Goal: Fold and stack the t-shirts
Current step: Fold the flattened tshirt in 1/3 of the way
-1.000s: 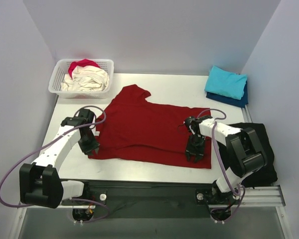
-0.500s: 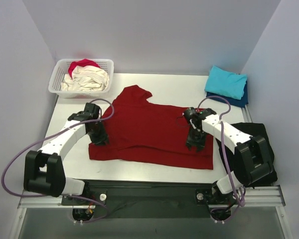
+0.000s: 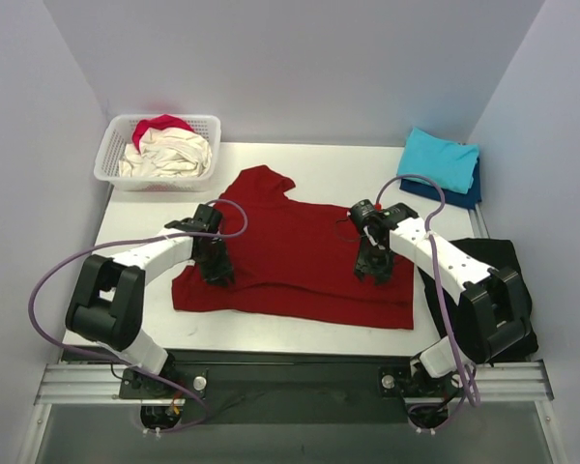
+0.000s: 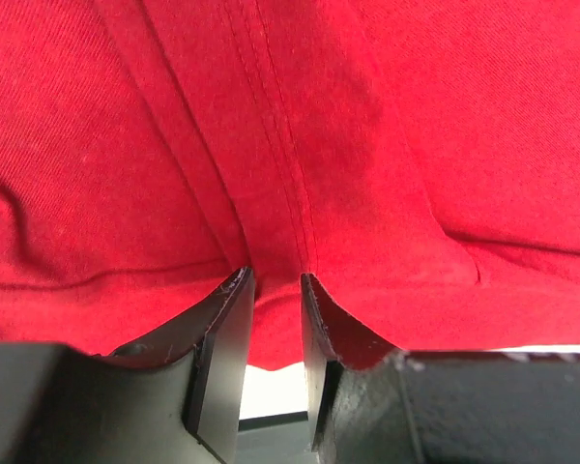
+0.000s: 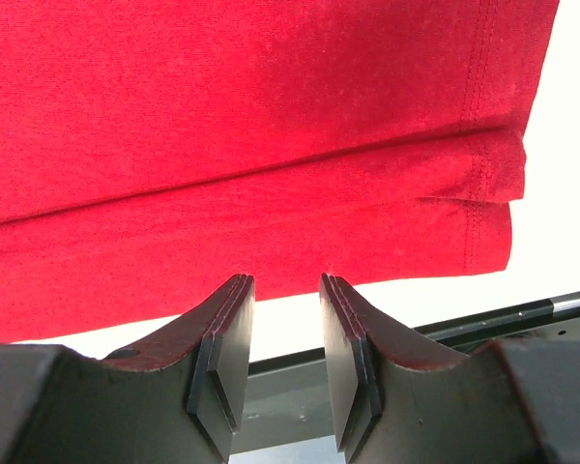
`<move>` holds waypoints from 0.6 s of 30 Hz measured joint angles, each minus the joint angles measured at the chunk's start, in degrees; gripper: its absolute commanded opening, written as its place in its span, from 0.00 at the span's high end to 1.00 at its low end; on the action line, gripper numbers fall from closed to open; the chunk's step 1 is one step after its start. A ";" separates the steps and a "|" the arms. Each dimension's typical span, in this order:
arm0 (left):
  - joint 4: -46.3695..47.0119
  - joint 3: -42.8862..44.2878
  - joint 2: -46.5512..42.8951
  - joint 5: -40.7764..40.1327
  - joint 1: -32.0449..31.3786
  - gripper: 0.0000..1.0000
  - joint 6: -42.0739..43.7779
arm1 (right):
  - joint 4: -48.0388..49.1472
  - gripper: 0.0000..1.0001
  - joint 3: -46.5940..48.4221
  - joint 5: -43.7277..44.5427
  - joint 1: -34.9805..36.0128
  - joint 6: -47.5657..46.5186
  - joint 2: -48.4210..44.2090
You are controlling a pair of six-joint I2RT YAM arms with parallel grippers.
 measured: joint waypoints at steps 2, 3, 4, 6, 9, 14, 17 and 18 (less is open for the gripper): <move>0.74 0.00 1.07 -0.02 -0.17 0.63 -0.20 | -0.13 0.66 0.00 0.00 0.00 0.07 0.00; 0.94 0.00 1.60 -0.07 -0.17 0.63 -0.24 | -0.20 0.66 0.00 0.04 0.00 0.11 0.00; 1.05 0.00 2.16 -0.04 -0.17 0.63 -0.28 | -0.22 0.66 0.00 0.09 0.00 0.13 0.00; 1.03 0.20 2.89 -0.02 -0.24 0.66 -0.42 | -0.24 0.66 0.00 0.13 0.00 0.15 0.00; 0.87 0.48 3.15 -0.48 -0.55 0.84 -0.44 | -0.24 0.66 0.00 0.15 0.00 0.28 0.00; 0.50 0.90 3.41 -0.98 -0.85 1.00 -0.22 | -0.28 0.66 -0.02 0.15 0.00 0.83 0.00; -0.39 2.14 3.72 -1.53 -1.09 1.00 -0.09 | -0.33 0.67 -0.09 0.15 0.00 1.16 -0.02; -0.94 3.04 3.74 -1.79 -1.22 1.00 0.02 | -0.35 0.67 -0.13 0.15 0.00 1.25 -0.02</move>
